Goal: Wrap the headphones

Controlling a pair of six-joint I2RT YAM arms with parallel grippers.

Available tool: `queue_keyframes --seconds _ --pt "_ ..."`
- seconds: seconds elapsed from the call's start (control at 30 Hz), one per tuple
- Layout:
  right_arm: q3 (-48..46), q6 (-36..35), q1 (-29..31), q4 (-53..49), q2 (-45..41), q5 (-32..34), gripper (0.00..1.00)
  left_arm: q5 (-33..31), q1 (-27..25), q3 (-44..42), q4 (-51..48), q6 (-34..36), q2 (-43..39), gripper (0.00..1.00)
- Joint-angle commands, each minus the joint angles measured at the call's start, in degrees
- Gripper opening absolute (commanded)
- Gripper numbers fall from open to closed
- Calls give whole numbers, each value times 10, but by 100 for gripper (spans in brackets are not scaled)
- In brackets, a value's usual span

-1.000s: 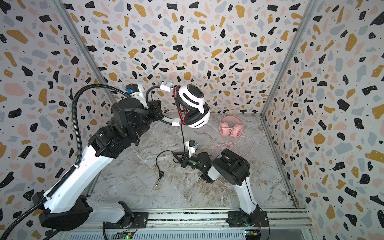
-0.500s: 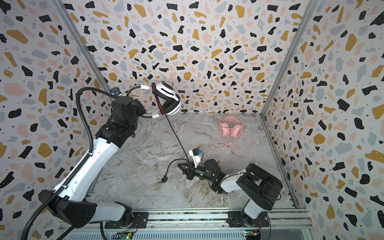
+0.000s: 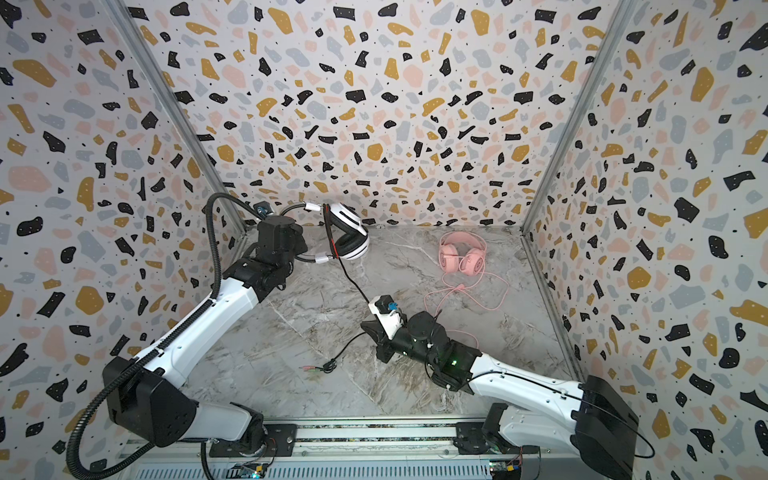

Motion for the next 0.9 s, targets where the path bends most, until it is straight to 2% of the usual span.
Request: queue_keyframes --seconds 0.0,0.1,0.27,0.37,0.47,0.63,0.87 --pt "55 -87 -29 -130 -18 68 0 65 -2 13 39 18 3 0" --pt "74 -86 -74 -141 -21 46 0 106 -14 25 -15 58 21 0" --pt "108 -91 -122 -149 -15 46 0 113 -57 3 -48 146 23 0" --pt "136 -89 -153 -160 2 28 1 180 -70 -10 -72 198 24 0" --pt "148 -89 -170 -161 15 27 1 240 -70 -23 -80 220 22 0" --pt "164 -81 -202 -162 48 16 1 303 -70 -54 -72 265 11 0" --pt "157 -64 -233 -143 90 -31 3 400 -68 -67 -55 291 6 0"
